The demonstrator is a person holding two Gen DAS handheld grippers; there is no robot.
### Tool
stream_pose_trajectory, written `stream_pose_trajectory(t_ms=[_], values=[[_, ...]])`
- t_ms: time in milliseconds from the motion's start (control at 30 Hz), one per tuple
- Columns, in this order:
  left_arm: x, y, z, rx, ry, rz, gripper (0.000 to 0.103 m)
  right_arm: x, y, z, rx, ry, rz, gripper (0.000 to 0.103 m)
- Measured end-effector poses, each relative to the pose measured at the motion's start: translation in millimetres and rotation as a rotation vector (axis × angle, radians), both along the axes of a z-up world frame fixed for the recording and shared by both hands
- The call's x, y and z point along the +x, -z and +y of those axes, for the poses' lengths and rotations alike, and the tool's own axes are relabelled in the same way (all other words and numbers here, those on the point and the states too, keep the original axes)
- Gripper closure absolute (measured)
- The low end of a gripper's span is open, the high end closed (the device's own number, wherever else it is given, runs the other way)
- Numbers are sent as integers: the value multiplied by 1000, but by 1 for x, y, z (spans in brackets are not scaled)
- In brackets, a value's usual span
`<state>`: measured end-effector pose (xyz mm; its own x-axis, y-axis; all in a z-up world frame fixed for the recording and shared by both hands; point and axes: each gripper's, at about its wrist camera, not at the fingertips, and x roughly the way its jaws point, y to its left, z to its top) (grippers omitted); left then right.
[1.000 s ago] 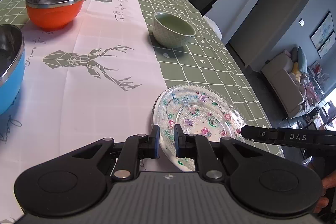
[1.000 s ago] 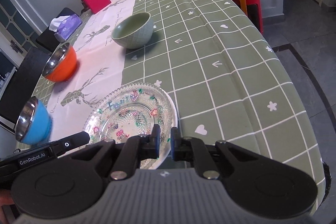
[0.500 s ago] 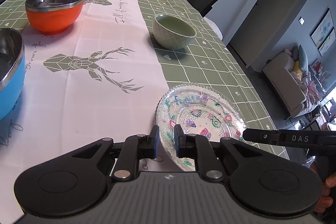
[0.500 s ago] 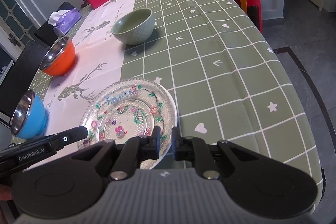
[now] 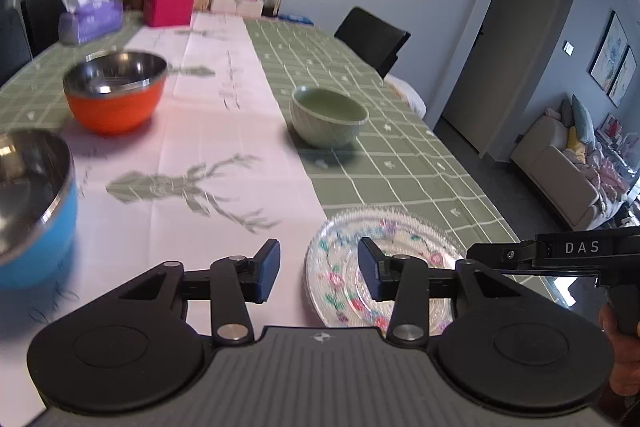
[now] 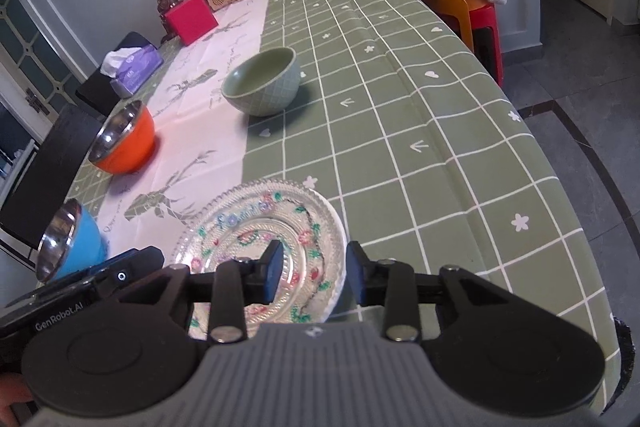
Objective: Organize plates and bowls
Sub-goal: 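Lower the stacked plates onto the table and open both grippers, then move both grippers to the rim of the steel-lined blue bowl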
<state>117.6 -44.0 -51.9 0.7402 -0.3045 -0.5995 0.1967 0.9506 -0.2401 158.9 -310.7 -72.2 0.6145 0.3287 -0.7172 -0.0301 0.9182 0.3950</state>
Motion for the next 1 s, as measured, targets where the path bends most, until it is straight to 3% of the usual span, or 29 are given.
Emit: stream_pose_trajectory(t_ms=[267, 467, 667, 800, 900, 1000], values=[[-6, -24, 2, 49, 20, -85, 46, -2, -8, 20, 4, -79, -64, 61], [1, -45, 25, 32, 50, -46, 46, 1, -14, 43, -3, -157, -110, 61], [11, -67, 61, 87, 78, -1, 46, 9, -25, 85, 4, -267, -133, 61], [18, -78, 96, 61, 33, 4, 46, 16, -33, 120, 20, -343, -134, 53], [21, -86, 124, 78, 4, 15, 46, 25, -38, 151, 36, -403, -115, 52], [25, -86, 155, 99, -89, 37, 46, 36, -41, 182, 49, -450, -87, 49]])
